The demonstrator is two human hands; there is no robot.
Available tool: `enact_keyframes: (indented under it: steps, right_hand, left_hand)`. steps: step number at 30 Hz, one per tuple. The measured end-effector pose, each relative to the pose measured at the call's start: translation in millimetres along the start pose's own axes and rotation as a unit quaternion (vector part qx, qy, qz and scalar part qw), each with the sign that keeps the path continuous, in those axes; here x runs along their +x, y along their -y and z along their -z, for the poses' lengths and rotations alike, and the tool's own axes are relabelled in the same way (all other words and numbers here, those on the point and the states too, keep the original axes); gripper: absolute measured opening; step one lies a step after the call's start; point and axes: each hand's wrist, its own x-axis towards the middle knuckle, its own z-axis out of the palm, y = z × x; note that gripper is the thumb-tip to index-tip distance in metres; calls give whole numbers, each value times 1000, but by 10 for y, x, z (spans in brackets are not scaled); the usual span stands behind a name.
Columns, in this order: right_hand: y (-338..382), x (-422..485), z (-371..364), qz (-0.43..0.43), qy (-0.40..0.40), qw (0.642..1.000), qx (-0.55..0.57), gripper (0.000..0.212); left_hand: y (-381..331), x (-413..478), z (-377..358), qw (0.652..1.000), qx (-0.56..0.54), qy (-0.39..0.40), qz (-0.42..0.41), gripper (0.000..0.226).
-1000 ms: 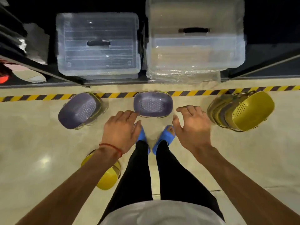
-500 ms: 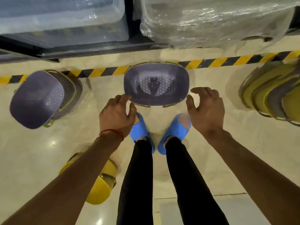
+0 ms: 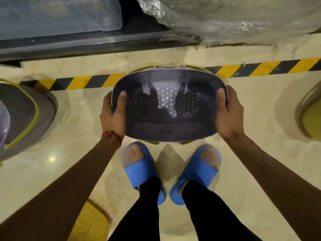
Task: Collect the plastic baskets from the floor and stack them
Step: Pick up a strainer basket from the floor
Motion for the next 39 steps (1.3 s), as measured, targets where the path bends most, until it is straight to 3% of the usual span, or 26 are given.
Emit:
enact_keyframes:
  steps: [3,13,17,26,30,39]
  right_hand:
    - [-17,37,-93,3,-36,999,33,43]
    - [280,-417,228,-55,-60,996,18,49]
    - [610,-853,678,-46,-63,997,26,38]
    - [1326,-1869,1986,-32,-100,994,16,46]
    - [1595,-2372,2550,-58,-143,988,2,47]
    - [1905,-3612,3663,-114,-194,971,84,51]
  left_hand:
    - [-6,84,-73,999,19,-35,10,47]
    - [-215,-369,158,994,89,-57,14,43]
    - [-524,-862,516,995,81,-54,14,44]
    - [-1484,-2034,1296,990,120,2,-72,50]
    - [-1952,-2479,1552,981,148,35,-122,52]
    - [-2885,-3618,1850,951,215,83,-207,52]
